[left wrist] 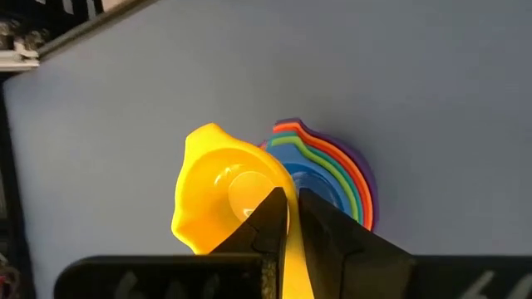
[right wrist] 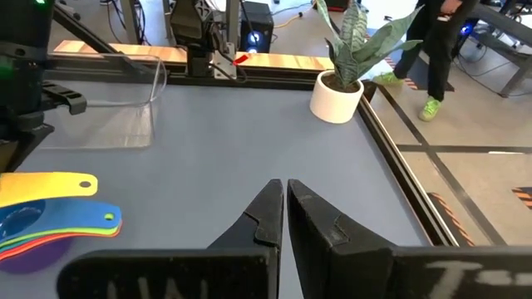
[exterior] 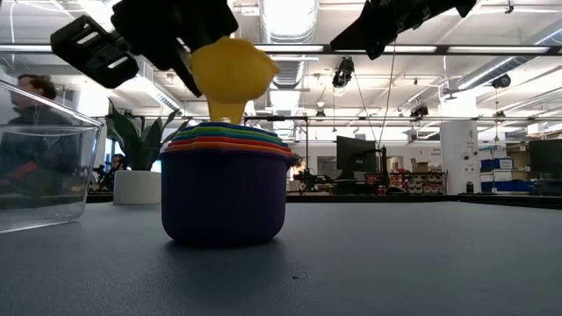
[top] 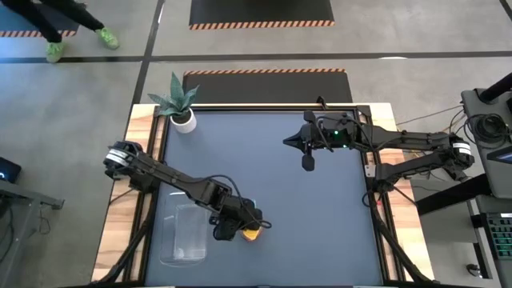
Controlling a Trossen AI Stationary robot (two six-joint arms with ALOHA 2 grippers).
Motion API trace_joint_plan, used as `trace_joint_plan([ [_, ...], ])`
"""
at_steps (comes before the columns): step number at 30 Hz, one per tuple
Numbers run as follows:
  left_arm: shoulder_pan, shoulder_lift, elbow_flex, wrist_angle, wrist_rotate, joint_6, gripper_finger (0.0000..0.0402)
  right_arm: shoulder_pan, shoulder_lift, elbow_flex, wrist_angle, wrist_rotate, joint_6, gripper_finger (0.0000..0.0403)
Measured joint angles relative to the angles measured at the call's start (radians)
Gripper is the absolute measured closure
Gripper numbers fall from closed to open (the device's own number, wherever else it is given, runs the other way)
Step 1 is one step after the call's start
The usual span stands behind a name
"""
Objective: Nest measuring cups in basket
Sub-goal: Stack the yellow measuring cup on top of the blue measuring cup
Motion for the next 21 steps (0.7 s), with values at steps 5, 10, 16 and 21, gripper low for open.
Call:
trace_joint_plan([
  [5,0.014,0.006,0.000,-0.001,0.000,-0.001,0.0388,0.000,0.000,0.000,0.000,0.000,0.000,0.0394],
  [10,0.020,0.006,0.000,-0.003,0.001,-0.011,0.0388,0.000,0.000,0.000,0.000,0.000,0.000,0.0394],
  [16,0.021,0.007,0.000,-0.008,0.022,-0.092,0.0388,0.000,0.000,0.000,0.000,0.000,-0.010,0.0394],
  [21,0.022,0.008,0.000,-0.007,0.022,-0.095,0.0388,0.000,0.000,0.000,0.000,0.000,-0.010,0.0394],
])
